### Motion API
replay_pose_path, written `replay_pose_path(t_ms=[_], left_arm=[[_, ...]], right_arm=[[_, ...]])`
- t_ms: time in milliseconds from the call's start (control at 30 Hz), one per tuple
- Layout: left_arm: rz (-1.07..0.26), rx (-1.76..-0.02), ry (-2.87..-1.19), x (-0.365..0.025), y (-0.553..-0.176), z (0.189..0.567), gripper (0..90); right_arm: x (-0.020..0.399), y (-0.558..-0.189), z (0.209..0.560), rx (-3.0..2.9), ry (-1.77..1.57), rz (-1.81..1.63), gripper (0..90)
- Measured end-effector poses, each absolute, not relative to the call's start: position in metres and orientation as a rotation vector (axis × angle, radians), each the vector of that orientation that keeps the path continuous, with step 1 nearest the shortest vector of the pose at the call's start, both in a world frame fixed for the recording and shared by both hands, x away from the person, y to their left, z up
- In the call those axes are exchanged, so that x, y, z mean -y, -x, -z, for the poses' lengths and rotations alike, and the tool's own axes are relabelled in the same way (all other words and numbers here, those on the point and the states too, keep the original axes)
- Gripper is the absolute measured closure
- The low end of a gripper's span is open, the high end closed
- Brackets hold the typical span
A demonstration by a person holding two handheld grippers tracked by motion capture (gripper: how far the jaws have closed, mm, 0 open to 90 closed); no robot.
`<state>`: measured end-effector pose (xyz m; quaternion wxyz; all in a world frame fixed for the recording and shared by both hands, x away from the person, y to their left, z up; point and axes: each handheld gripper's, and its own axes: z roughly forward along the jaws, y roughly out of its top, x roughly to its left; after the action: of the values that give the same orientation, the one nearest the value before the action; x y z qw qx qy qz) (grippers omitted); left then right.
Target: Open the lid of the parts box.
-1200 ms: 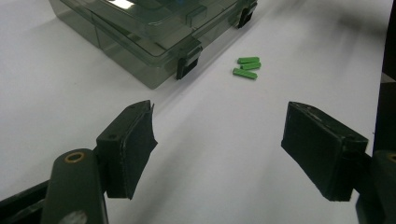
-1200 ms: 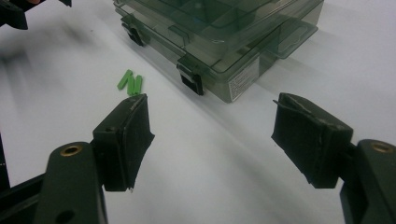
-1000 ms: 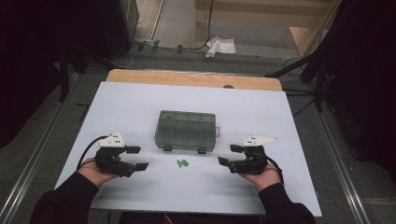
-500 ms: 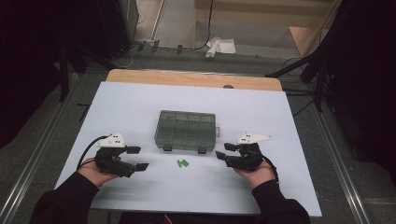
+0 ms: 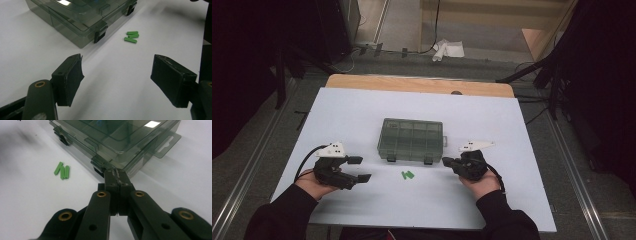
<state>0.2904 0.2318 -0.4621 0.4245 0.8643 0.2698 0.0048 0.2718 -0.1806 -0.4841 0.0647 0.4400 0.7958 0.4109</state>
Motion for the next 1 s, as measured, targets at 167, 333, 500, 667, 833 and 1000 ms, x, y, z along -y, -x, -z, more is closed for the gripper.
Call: replay_pose_path(t_ms=[167, 333, 500, 667, 833, 1000], left_arm=[[-0.01, -0.678, -2.165, -0.231, -0.293, 0.463, 24.2], [0.017, -0.693, -2.157, -0.231, -0.296, 0.465, 24.2], [-0.006, -0.699, -2.171, -0.229, -0.301, 0.465, 24.2], [-0.006, -0.732, -2.155, -0.226, -0.306, 0.465, 24.3], [-0.023, -0.714, -2.164, -0.224, -0.306, 0.463, 24.3], [-0.015, -0.733, -2.155, -0.22, -0.315, 0.462, 24.4]], right_arm=[[0.176, -0.275, 0.484, -2.408, -1.365, -1.238, 90.0], [0.174, -0.278, 0.484, -2.413, -1.382, -1.235, 90.0], [0.172, -0.281, 0.484, -2.426, -1.387, -1.227, 90.0], [0.171, -0.283, 0.484, -2.42, -1.386, -1.232, 90.0], [0.171, -0.284, 0.483, -2.419, -1.412, -1.23, 90.0], [0.17, -0.285, 0.481, -2.426, -1.41, -1.225, 90.0]])
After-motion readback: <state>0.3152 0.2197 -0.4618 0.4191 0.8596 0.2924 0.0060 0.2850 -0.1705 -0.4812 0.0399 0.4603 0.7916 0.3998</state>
